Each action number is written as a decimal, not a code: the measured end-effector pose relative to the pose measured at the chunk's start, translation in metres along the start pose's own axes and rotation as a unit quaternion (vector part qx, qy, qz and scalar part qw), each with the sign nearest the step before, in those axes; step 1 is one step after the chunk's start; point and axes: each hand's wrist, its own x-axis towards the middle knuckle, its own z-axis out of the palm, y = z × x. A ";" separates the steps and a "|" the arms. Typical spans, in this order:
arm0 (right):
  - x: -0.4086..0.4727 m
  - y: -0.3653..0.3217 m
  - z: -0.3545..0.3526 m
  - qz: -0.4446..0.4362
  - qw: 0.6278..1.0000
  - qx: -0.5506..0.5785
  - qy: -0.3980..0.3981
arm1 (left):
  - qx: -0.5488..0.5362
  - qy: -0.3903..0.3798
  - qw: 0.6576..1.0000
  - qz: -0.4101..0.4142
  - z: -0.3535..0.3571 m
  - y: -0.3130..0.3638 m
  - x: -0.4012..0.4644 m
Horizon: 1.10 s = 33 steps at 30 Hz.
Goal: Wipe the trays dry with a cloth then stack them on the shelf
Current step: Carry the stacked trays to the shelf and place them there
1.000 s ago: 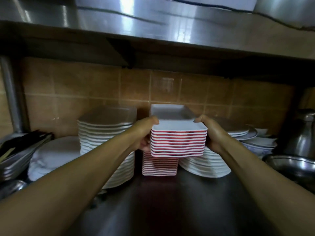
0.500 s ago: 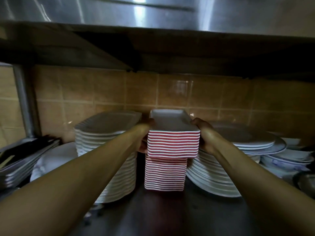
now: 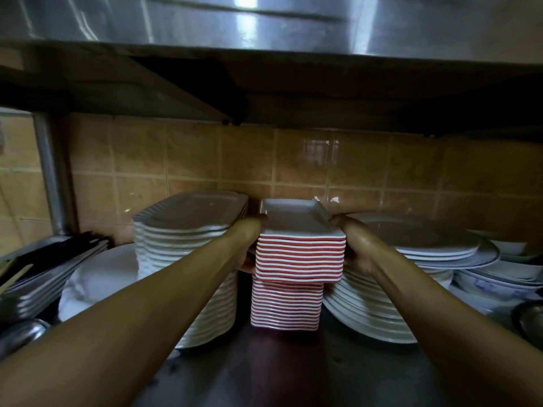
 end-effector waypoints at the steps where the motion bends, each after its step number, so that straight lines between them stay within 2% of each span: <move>1: 0.000 0.002 0.000 0.004 1.000 0.003 -0.002 | -0.001 0.003 1.000 0.000 0.001 -0.001 -0.003; 16: -0.013 0.008 -0.001 0.013 0.998 0.052 -0.045 | -0.002 -0.032 0.999 -0.004 0.002 -0.010 0.009; 20: -0.019 0.006 0.001 0.014 0.998 0.051 -0.033 | 0.009 -0.037 0.999 -0.005 0.002 -0.009 0.011; 23: -0.027 0.002 0.003 0.001 0.999 0.031 -0.033 | 0.016 -0.044 0.999 -0.012 0.001 -0.008 0.011; 25: -0.032 0.000 0.003 -0.048 0.998 -0.048 0.001 | 0.019 -0.047 0.999 -0.014 0.001 -0.007 0.010; 27: -0.037 0.000 -0.001 -0.161 0.967 -0.186 0.072 | 0.021 -0.049 0.998 -0.013 0.001 -0.007 0.010; 29: -0.051 0.006 -0.003 -0.267 0.904 -0.324 0.085 | 0.023 -0.048 0.999 -0.012 0.001 -0.007 0.010; 30: -0.057 0.012 -0.003 -0.299 0.857 -0.414 0.076 | 0.023 -0.047 0.999 -0.011 0.001 -0.007 0.010; 33: -0.073 0.033 0.008 -0.358 0.672 -0.641 0.100 | 0.025 -0.042 0.999 -0.014 0.001 -0.007 0.009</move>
